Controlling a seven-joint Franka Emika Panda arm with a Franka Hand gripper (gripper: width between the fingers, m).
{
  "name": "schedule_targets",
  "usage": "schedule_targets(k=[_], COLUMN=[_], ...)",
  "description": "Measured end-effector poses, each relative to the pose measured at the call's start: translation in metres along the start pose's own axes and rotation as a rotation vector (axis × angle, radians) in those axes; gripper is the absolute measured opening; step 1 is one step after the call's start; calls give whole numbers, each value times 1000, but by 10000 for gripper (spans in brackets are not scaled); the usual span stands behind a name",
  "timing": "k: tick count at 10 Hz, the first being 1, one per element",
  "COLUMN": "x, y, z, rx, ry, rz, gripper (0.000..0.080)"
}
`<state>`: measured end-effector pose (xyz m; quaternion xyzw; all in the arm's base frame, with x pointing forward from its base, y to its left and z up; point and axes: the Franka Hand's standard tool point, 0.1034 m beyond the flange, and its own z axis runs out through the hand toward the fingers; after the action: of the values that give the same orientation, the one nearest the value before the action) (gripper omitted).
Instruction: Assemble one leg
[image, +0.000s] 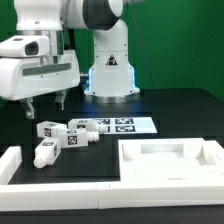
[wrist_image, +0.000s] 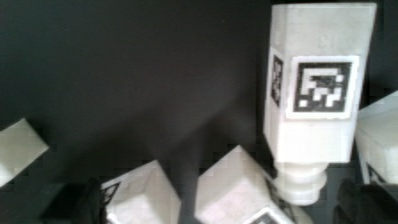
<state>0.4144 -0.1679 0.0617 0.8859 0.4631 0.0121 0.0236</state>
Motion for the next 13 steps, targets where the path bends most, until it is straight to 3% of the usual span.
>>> schedule_targets(k=[1,3,5,7,8,9,11,12,13], x=[-5,-22,-37,-42,-42,-43,-43,-43,-44], y=[-14,-37,-41,-43,-43,-43,-43,-41,-35], z=[10,32,46,49,49,49,49,46,33], rx=[29,21,40,47,47,48,48,46,23], ry=[-12,-42,-60,-64,-65,-65,-65,-62,-49], rz=[30,35,48,69,69,70,70,65,74], gripper=[648,648,648,648,521,521,284,284,284])
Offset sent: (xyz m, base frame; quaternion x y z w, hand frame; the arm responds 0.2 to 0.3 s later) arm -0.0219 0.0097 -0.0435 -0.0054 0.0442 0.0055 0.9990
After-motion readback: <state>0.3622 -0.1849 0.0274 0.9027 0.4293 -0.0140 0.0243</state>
